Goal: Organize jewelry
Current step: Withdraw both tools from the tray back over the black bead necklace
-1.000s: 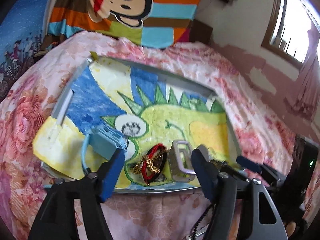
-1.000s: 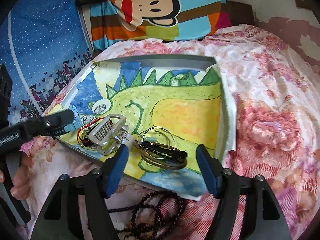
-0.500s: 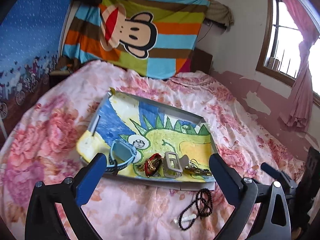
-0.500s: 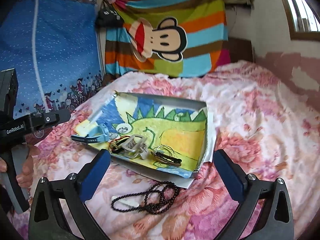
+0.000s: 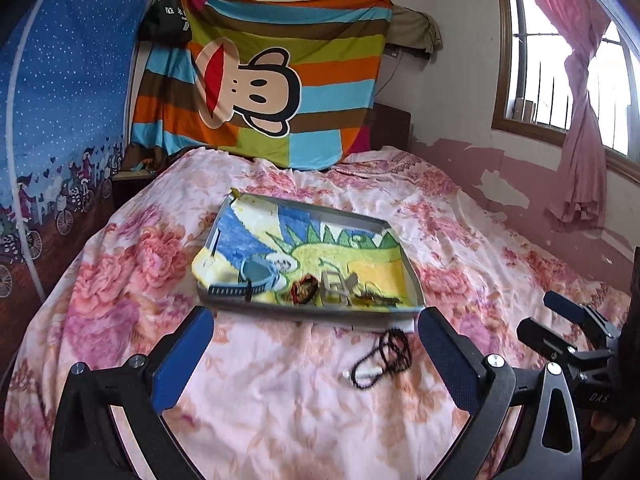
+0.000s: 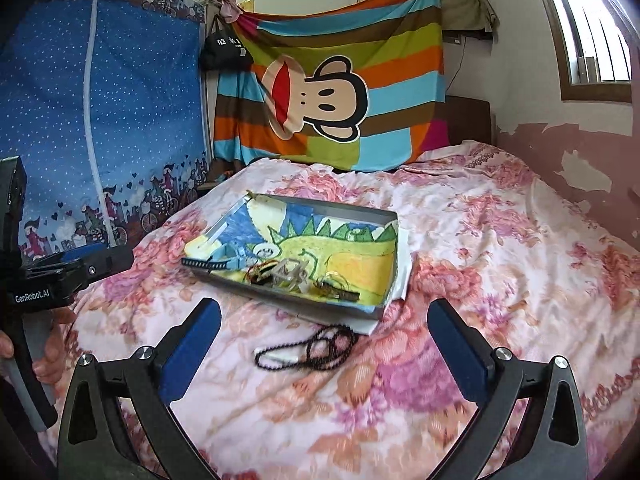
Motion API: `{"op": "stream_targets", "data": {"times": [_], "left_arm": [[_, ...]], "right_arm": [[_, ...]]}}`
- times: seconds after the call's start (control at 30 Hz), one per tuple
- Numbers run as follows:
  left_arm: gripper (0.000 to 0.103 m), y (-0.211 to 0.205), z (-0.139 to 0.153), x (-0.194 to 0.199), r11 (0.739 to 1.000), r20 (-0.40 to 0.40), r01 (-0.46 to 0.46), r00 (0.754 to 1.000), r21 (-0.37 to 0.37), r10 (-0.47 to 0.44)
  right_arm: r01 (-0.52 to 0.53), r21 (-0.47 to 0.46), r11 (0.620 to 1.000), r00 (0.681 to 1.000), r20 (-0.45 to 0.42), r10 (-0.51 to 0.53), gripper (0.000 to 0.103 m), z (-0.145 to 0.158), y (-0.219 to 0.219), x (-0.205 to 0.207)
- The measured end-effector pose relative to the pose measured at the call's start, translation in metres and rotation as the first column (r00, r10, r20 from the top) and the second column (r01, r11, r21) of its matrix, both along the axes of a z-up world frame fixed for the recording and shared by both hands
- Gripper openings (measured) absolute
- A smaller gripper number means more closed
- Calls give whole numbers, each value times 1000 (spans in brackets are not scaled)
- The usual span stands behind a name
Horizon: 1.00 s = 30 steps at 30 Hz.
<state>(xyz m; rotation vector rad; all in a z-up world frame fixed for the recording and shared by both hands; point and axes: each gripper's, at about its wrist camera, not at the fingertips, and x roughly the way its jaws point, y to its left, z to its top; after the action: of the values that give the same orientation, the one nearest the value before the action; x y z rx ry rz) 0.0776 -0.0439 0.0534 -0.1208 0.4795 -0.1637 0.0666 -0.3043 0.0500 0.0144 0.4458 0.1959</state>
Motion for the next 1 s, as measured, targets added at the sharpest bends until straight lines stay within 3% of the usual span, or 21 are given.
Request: {"op": "stream_targets", "data": {"times": [0.5,1.0], "left_arm": [[103,-2,-33,-62,997,-101,2,995,72,5],[103,-11,-66,-49,990,-220,30,976,141,2]], "right_arm": [[10,-5,1000,991,-135,-10,101,-33,-11,-59],[47,-46,998,957,-284,-58,101,-71,-18,-47]]}}
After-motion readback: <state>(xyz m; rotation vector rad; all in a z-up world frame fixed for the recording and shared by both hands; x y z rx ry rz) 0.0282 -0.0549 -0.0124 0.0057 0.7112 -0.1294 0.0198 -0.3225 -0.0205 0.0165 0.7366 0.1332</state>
